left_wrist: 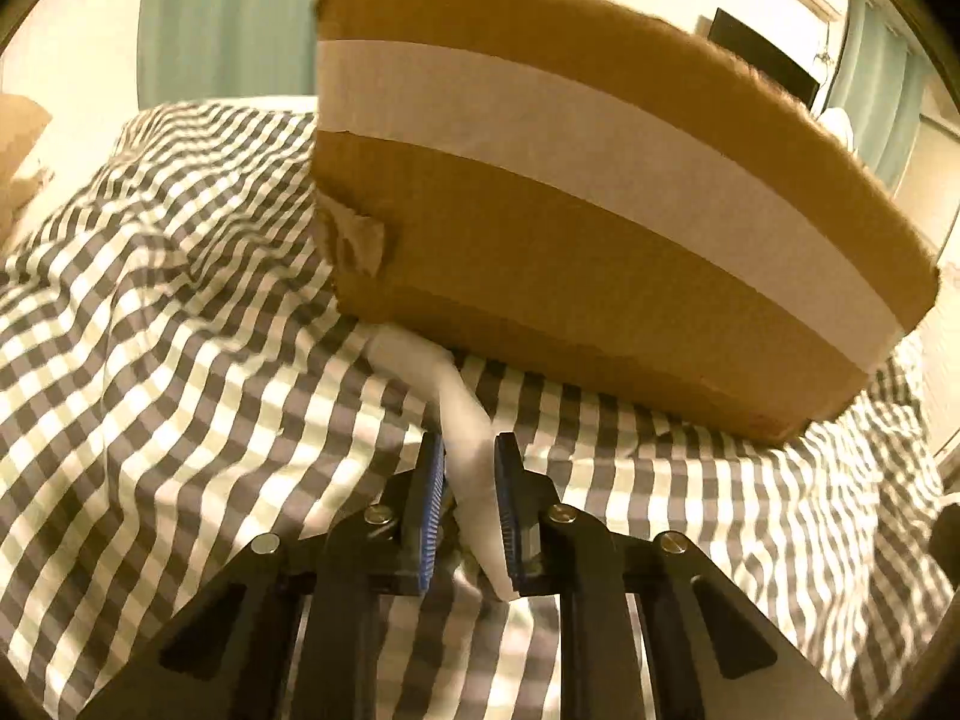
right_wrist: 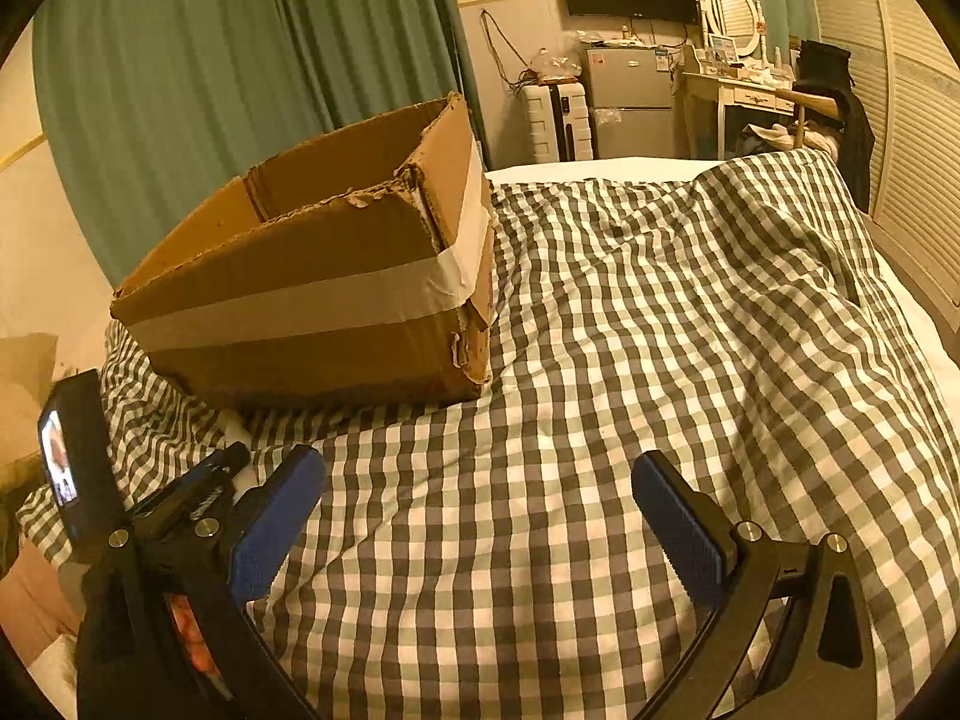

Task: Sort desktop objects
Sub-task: 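Withdraw the left gripper from the box toward the white curved tube, then grasp the white curved tube with the left gripper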

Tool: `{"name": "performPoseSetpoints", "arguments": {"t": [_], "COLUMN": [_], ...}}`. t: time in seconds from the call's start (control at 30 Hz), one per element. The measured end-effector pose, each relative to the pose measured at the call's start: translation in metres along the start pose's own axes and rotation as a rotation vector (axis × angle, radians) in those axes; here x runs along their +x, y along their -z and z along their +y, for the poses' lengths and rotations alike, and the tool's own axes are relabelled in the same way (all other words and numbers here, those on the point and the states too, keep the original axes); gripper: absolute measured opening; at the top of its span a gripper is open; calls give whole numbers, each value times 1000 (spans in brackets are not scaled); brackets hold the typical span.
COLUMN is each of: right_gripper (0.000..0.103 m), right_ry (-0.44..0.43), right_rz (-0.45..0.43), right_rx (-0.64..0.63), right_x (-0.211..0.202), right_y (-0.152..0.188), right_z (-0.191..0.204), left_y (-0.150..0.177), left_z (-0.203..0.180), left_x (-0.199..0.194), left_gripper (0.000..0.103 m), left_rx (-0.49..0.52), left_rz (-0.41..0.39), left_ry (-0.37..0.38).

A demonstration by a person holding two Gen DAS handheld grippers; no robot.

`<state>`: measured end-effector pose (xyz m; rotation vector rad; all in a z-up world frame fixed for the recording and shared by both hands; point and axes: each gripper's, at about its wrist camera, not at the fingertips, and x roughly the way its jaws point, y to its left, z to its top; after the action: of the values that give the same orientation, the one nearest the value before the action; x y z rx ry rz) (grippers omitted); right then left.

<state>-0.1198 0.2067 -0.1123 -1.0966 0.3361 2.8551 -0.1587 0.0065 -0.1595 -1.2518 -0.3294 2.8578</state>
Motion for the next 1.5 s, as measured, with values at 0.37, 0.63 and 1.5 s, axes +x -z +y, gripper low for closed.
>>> {"name": "performPoseSetpoints", "arguments": {"t": [0.37,0.63,1.5], "right_gripper": [103,103,103], "right_ry": [17,26,-11], "right_rz": [-10,-39,15], "right_rx": [-50,-69,-32], "right_x": [-16,-39,-14], "right_y": [11,19,18], "right_z": [17,27,21], "left_y": [20,13,-8], "left_z": [20,24,37], "left_x": [-41,-51,-29], "left_gripper": [1,4,19], "left_rx": [26,28,-24], "left_rz": [30,34,-90], "left_ry": [122,184,192]}}
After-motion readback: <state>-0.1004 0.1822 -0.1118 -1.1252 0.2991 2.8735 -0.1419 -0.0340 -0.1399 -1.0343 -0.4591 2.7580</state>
